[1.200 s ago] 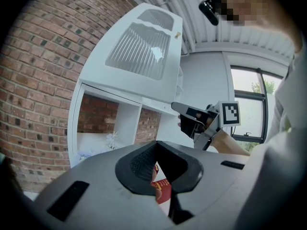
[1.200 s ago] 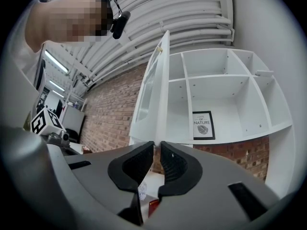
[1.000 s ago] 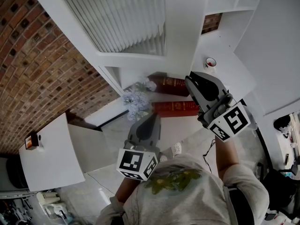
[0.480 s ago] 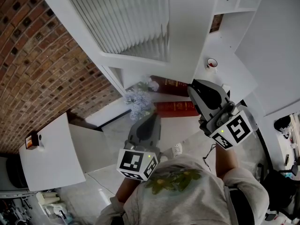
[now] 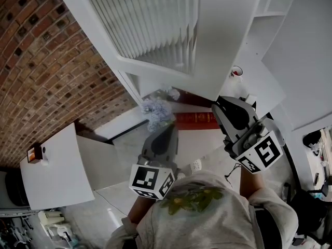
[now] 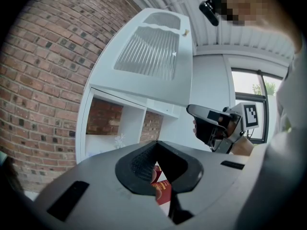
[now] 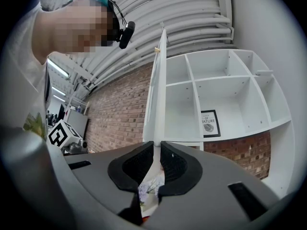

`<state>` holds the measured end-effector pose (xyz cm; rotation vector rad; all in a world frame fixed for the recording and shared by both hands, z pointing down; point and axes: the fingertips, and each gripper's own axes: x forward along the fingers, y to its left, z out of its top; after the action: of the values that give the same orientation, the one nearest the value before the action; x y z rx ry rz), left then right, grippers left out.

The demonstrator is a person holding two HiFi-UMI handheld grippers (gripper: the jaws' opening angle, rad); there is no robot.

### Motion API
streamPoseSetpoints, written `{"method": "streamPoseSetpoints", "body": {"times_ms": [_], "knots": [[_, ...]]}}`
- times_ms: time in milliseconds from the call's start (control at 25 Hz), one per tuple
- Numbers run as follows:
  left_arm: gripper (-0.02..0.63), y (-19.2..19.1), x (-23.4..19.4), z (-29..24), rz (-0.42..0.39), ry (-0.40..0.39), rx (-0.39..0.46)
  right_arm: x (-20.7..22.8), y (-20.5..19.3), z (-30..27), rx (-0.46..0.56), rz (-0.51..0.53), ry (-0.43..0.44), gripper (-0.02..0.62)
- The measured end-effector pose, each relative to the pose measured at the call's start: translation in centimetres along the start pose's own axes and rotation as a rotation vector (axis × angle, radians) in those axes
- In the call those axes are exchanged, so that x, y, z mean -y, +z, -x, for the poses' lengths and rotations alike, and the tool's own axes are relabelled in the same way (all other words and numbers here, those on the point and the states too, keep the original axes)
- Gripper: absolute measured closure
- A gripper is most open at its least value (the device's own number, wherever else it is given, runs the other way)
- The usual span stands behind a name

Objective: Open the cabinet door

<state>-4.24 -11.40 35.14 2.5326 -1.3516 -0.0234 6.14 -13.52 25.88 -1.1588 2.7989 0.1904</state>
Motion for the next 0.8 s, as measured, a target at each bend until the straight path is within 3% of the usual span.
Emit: {"method": "streamPoseSetpoints", "body": {"times_ms": [160,480,800], "knots": [[0.597,0.0,-0.2,0.3,-0.001,0.000,0.002,-0.5,0.0,0.2,0.019,-0.050,-0.011,0.540],[0.597,0.2,-0.6,1.1,-0.001,0.010,0.005,-1.6,0.3,0.6,0.013,-0.042,-0.011,0.540],[0.597,0.2,-1.7,2.0,-0.002,0.035,0.003,-2.8,0.3,0.8,0.027,-0.041,0.066,0.540]]}}
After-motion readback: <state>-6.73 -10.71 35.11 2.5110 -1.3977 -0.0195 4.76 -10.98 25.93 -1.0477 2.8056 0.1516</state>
